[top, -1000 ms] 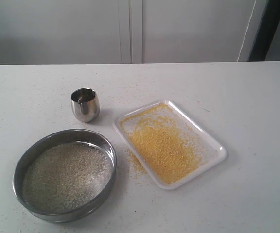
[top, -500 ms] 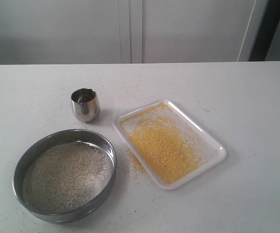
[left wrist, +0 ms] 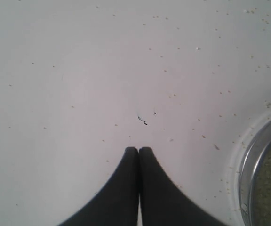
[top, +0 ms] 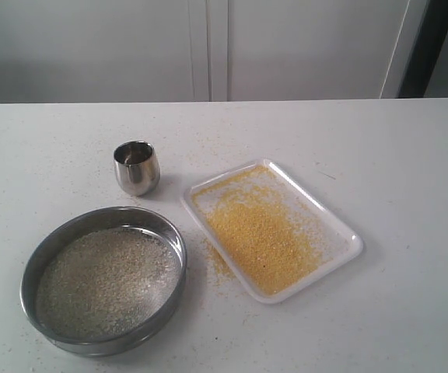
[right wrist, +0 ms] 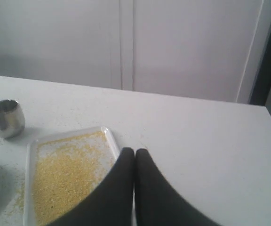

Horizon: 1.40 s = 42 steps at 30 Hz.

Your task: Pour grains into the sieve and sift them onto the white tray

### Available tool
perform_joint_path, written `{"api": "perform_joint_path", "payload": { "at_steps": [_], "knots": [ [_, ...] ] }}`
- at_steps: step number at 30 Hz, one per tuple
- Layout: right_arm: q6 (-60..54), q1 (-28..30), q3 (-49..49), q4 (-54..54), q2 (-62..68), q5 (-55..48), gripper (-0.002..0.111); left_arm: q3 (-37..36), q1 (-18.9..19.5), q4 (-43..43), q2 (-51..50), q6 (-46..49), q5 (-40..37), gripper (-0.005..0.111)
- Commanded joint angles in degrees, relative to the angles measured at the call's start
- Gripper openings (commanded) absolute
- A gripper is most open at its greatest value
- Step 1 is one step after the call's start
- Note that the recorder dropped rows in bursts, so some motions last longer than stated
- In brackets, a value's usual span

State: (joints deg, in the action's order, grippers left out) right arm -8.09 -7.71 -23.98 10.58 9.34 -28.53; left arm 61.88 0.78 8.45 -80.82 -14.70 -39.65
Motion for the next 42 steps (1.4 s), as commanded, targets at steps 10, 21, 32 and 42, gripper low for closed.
{"api": "perform_joint_path", "payload": {
  "at_steps": [10, 21, 32, 42],
  "knots": [
    [0.49, -0.56, 1.39, -0.66, -4.58, 0.81, 0.0, -0.2, 0.2, -0.05, 0.44, -0.51, -0.48, 0.0],
    [5.68, -0.56, 4.01, -4.41, -4.71, 1.2, 0.0, -0.2, 0.2, -0.05, 0.44, -0.51, -0.48, 0.0],
    [6.9, -0.56, 12.66, -5.11, -4.82, 5.48, 0.0, -0.2, 0.2, -0.05, 0.44, -0.51, -0.48, 0.0],
    [6.9, -0.56, 18.43, -5.24, -4.82, 10.15, 0.0, -0.2, 0.2, -0.05, 0.44, -0.51, -0.48, 0.0]
  ]
}}
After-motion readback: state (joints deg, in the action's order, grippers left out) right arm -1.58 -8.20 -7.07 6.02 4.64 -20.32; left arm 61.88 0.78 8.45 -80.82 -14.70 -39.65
